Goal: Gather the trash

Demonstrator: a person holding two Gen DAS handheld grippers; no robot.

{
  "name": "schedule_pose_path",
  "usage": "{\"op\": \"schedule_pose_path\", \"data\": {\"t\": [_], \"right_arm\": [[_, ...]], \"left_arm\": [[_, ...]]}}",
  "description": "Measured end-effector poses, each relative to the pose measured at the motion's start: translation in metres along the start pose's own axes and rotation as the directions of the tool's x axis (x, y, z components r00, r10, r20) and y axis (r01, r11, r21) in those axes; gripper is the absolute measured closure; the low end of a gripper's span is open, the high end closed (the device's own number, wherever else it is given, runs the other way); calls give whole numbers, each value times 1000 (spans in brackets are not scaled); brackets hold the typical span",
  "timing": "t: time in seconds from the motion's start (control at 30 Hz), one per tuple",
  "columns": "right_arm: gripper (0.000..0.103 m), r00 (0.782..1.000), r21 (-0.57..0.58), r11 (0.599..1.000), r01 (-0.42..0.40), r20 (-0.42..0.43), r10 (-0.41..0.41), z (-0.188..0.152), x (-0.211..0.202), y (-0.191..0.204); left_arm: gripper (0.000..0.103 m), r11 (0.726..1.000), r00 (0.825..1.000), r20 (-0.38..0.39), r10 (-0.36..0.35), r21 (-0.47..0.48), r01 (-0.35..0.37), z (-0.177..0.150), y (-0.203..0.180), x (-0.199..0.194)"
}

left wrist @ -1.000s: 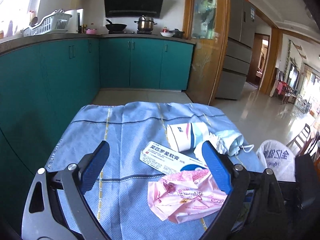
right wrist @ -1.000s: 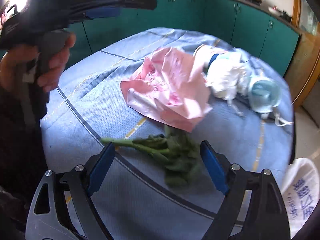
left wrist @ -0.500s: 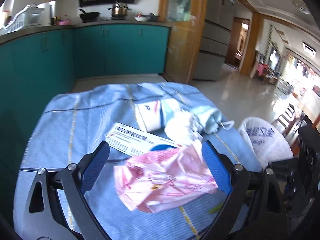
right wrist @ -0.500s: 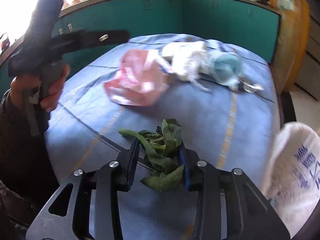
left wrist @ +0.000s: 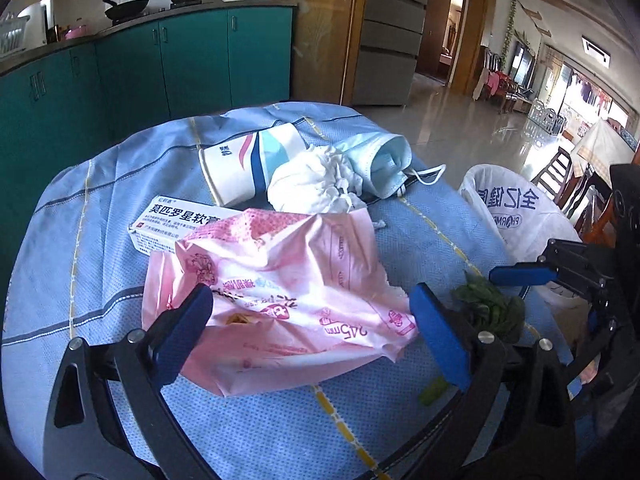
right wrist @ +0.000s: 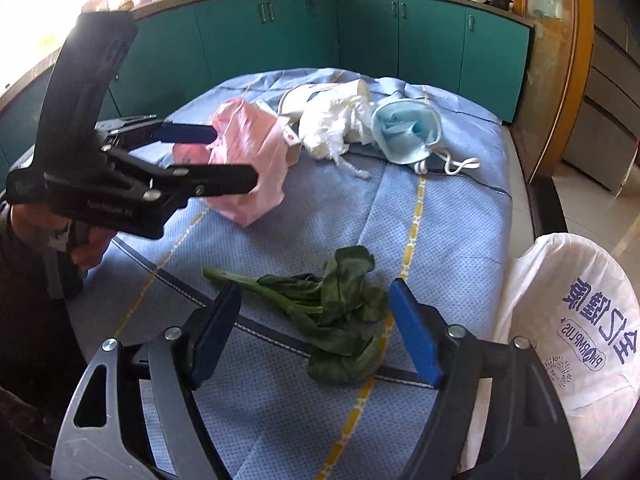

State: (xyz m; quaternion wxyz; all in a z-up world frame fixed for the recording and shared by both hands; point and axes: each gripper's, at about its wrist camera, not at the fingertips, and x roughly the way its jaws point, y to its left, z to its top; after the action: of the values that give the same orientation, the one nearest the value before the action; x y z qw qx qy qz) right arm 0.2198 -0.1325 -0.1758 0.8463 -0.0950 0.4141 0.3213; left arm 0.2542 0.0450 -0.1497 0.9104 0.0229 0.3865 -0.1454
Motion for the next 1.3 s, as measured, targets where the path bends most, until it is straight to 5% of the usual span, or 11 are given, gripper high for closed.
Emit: {"op": "schedule_pose_path", "data": {"t": [0.4, 0.5, 0.6, 0.77, 1.3], "right_arm": [[28, 1000, -30, 999, 19, -10, -20, -1, 9, 13], [36, 1000, -29, 999, 30, -8, -30, -1, 8, 12], [56, 999, -19, 999, 51, -1, -51, -1, 6, 9], [70, 997, 39, 997, 72, 9, -73, 1, 6, -4], [65, 998, 17, 999, 40, 38, -41, 2, 2, 4]], "left_arm": [[5, 1000, 1000, 6, -2, 4, 2, -1, -4, -3], [5, 1000, 1000, 12, 17, -1, -17, 1, -5, -4], [5, 999, 999, 20, 42, 3, -42, 1, -6, -5], [5, 997, 997, 31, 77, 6, -77, 1, -8, -5], [5, 992, 992, 45, 120, -37, -118, 3, 1, -5]]}}
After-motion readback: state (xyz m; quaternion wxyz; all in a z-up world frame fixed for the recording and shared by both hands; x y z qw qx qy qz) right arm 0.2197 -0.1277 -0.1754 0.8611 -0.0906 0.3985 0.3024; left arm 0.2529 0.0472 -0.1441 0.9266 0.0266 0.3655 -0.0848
